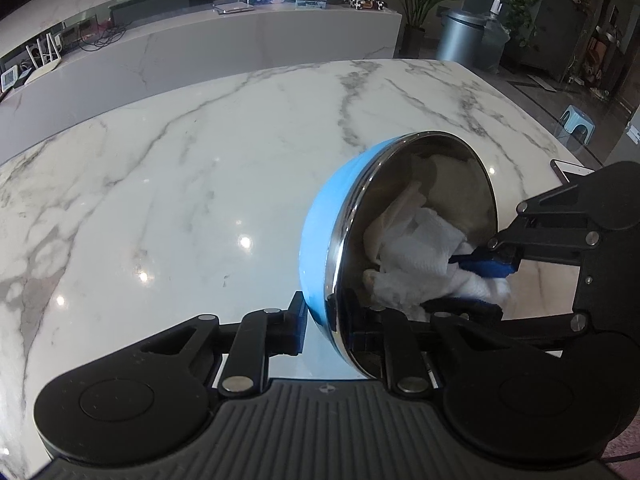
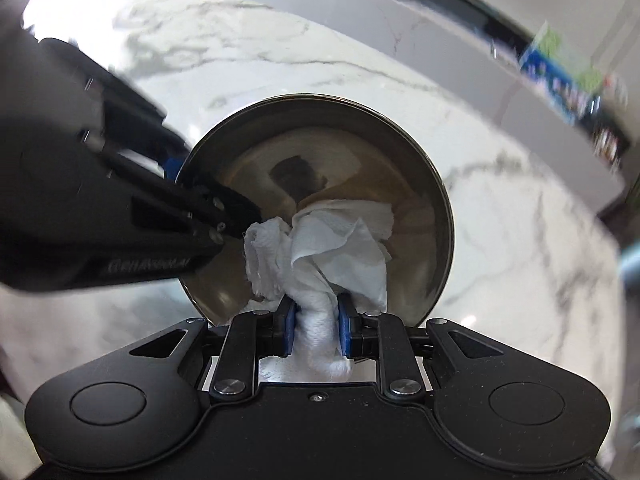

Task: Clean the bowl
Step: 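Keep wiping the bowl interior with the cloth in the right gripper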

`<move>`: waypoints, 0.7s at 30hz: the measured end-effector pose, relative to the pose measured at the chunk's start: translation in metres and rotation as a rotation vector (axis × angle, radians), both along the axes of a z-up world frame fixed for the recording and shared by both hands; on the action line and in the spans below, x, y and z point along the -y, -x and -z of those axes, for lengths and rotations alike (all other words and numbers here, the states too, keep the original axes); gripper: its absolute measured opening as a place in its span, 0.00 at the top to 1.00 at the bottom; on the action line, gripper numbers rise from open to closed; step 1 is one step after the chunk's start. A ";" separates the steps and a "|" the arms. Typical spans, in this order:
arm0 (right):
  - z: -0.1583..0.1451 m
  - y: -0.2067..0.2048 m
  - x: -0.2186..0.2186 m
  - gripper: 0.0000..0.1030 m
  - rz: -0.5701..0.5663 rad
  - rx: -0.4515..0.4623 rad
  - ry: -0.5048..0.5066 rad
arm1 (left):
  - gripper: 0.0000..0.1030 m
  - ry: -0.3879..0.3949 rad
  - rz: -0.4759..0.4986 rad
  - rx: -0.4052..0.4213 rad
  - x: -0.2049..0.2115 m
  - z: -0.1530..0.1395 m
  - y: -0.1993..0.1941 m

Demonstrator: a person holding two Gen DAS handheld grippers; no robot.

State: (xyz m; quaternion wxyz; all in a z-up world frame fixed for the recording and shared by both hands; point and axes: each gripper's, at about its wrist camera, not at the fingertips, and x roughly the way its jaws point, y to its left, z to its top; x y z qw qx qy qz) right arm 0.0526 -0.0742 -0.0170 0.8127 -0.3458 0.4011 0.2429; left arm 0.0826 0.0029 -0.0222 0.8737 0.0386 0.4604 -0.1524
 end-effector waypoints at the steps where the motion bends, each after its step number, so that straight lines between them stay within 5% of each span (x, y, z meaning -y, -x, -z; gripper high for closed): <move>1: 0.004 0.000 -0.002 0.82 -0.027 0.037 0.044 | 0.84 -0.001 0.000 0.001 0.000 0.000 0.000; 7: 0.018 0.016 -0.006 0.82 -0.150 0.178 0.211 | 0.84 -0.004 0.004 0.002 0.000 0.000 0.001; 21: 0.012 0.002 -0.004 0.82 -0.078 0.099 0.127 | 0.82 0.033 -0.005 0.015 0.001 -0.001 0.000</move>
